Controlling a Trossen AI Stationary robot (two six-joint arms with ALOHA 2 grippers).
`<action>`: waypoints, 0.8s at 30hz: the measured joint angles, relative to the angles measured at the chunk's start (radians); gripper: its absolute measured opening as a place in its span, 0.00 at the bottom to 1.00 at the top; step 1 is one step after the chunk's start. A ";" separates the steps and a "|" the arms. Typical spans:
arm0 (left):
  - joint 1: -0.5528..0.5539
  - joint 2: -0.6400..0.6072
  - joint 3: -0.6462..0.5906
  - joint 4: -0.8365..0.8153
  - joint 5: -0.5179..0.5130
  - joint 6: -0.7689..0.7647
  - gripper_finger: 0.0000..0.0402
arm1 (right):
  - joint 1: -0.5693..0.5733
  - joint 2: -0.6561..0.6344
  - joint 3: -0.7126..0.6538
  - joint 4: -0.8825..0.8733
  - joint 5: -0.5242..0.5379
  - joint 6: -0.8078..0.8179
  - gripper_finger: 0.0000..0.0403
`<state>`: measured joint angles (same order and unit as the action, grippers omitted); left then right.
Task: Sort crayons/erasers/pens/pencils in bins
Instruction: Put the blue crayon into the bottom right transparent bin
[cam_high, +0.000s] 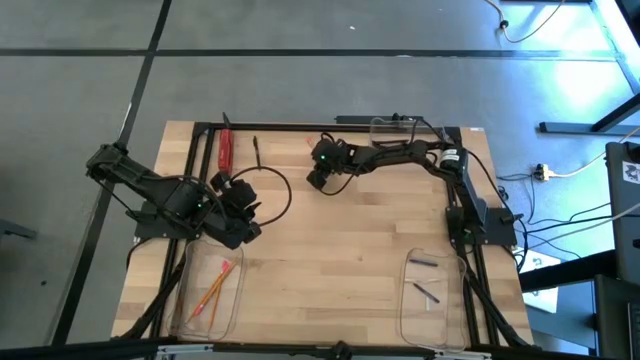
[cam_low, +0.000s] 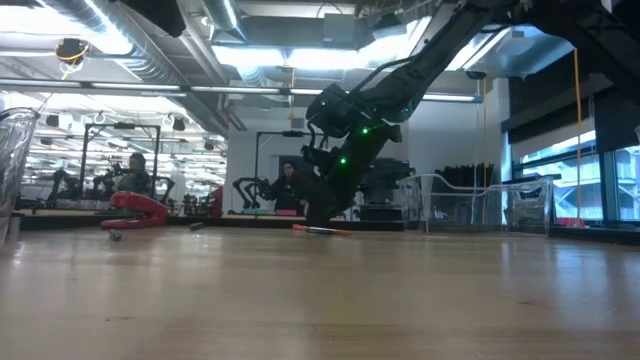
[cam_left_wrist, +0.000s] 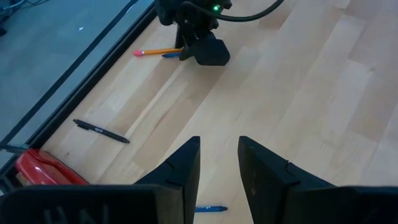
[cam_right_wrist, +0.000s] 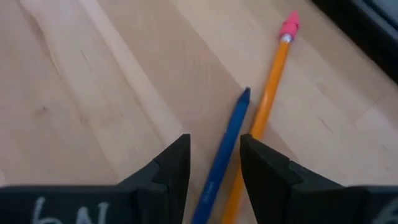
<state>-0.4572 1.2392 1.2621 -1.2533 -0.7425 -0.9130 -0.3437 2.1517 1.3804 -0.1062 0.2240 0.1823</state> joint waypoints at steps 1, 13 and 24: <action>0.000 0.000 0.000 -0.001 0.000 0.000 0.25 | -0.001 0.000 0.000 -0.008 -0.004 -0.001 0.34; 0.000 -0.004 0.000 -0.003 0.000 0.000 0.25 | -0.003 0.000 0.000 -0.075 -0.057 0.014 0.34; 0.000 -0.004 0.000 -0.003 0.000 0.000 0.25 | 0.009 -0.003 0.002 -0.091 -0.199 -0.057 0.34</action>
<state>-0.4572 1.2354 1.2621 -1.2562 -0.7422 -0.9131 -0.3347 2.1487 1.3819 -0.1975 0.0245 0.1253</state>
